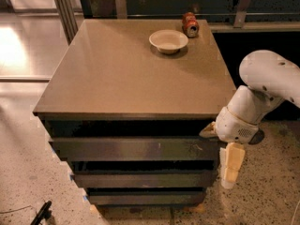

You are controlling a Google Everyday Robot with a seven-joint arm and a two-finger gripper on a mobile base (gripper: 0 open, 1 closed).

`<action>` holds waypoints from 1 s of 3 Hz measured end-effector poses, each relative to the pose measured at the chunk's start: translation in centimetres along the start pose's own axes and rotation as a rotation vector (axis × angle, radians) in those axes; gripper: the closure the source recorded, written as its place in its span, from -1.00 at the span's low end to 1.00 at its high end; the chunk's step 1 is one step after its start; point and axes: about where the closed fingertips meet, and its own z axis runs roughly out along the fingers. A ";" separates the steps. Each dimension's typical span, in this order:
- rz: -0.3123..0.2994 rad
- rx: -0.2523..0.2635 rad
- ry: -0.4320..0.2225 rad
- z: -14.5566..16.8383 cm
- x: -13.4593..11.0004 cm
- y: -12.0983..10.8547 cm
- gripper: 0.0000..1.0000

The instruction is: Open top drawer

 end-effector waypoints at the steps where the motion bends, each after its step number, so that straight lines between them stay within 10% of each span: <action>1: 0.002 -0.031 0.003 1.3 0.1 -0.3 -1.00; 3: -0.019 0.068 -0.030 -0.1 -1.0 -0.8 -1.00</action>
Offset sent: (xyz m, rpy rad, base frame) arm 0.0083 -0.0020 0.0002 0.0195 -0.0720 -0.0571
